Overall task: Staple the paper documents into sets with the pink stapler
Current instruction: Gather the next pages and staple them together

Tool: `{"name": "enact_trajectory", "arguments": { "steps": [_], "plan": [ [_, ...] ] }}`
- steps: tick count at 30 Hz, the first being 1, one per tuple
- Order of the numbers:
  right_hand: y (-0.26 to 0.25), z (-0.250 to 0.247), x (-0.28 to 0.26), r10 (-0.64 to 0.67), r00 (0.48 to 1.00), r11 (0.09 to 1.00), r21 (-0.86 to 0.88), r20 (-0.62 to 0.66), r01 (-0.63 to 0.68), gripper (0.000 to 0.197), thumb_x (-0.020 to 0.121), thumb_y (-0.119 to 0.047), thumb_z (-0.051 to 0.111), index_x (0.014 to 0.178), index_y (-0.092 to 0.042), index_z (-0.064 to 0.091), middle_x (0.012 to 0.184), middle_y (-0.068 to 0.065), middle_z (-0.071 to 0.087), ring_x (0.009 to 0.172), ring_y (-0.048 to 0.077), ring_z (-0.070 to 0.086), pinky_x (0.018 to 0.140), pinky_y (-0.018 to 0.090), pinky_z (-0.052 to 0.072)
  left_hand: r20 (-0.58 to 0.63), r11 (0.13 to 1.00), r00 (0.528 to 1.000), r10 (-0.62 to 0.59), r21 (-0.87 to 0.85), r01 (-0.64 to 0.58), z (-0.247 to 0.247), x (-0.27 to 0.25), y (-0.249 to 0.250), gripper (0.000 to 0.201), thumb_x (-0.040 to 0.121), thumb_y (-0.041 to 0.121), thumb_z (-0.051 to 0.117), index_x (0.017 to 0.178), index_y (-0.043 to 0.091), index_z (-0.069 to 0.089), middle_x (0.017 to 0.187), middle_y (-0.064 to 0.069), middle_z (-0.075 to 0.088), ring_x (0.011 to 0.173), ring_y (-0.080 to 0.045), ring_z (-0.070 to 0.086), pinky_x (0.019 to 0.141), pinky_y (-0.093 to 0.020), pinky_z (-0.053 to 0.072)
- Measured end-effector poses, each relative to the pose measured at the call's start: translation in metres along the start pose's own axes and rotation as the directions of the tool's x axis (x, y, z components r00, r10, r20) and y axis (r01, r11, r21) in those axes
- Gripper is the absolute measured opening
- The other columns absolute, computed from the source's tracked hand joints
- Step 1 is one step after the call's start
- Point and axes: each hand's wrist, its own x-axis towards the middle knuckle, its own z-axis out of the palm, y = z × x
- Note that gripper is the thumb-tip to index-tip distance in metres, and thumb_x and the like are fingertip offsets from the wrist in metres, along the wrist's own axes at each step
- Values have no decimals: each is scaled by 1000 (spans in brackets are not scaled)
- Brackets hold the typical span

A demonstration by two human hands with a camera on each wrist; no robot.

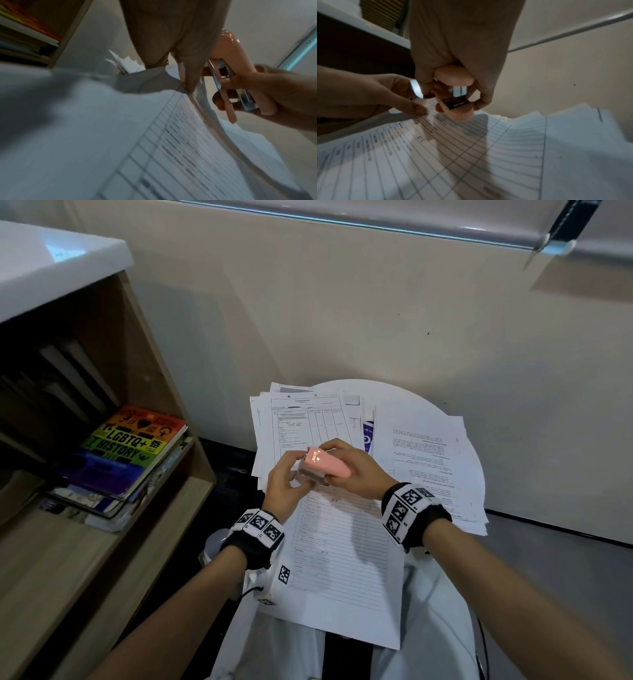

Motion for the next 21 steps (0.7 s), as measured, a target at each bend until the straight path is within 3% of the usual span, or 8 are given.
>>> {"name": "enact_trajectory", "arguments": {
  "steps": [4,7,9,14,18,21],
  "plan": [
    [3,2,-3,40,999,998,56,-15,-39,46,77,-26,67,120,-10,63,129,-7,47,108,18,57,90,39,49,-38,1000,999,-23,-19,22,1,-1,2,39,80,-2,67,114,15,58,117,0,62,111,-14,57,90,-24,48],
    [9,2,-6,54,998,998,39,17,-55,43,78,-23,70,119,-12,64,140,-10,33,110,17,56,92,37,48,-29,1000,1000,2,-1,-2,1,0,4,33,83,-5,61,111,12,59,114,3,64,107,-3,58,84,-8,46],
    [13,2,-9,70,997,995,64,18,-71,41,80,-18,72,119,-9,63,140,-11,34,107,16,57,91,41,50,-6,1000,1000,-1,6,1,1,0,4,28,85,-5,60,108,10,60,110,5,64,102,4,58,81,-3,43],
    [16,2,-14,111,994,993,28,4,-111,38,82,-17,72,118,-8,64,131,-10,44,103,15,57,92,42,49,47,1000,999,-25,10,24,-2,-1,-1,24,86,1,62,104,16,59,105,9,64,103,-5,59,90,-18,45],
    [20,4,-18,98,995,995,2,20,-98,38,82,-20,73,118,-10,64,128,-14,44,103,15,58,91,42,48,61,983,991,-121,-128,128,-1,-2,3,36,83,-2,65,107,18,47,103,-1,64,88,-8,64,73,-20,54],
    [19,4,-22,60,998,998,3,35,-60,35,81,-18,73,115,-10,65,126,-15,45,100,15,60,88,40,49,165,976,967,-195,-60,207,-4,0,1,47,76,-1,71,109,21,46,98,-6,70,87,-21,68,71,-30,56]
  ]
}}
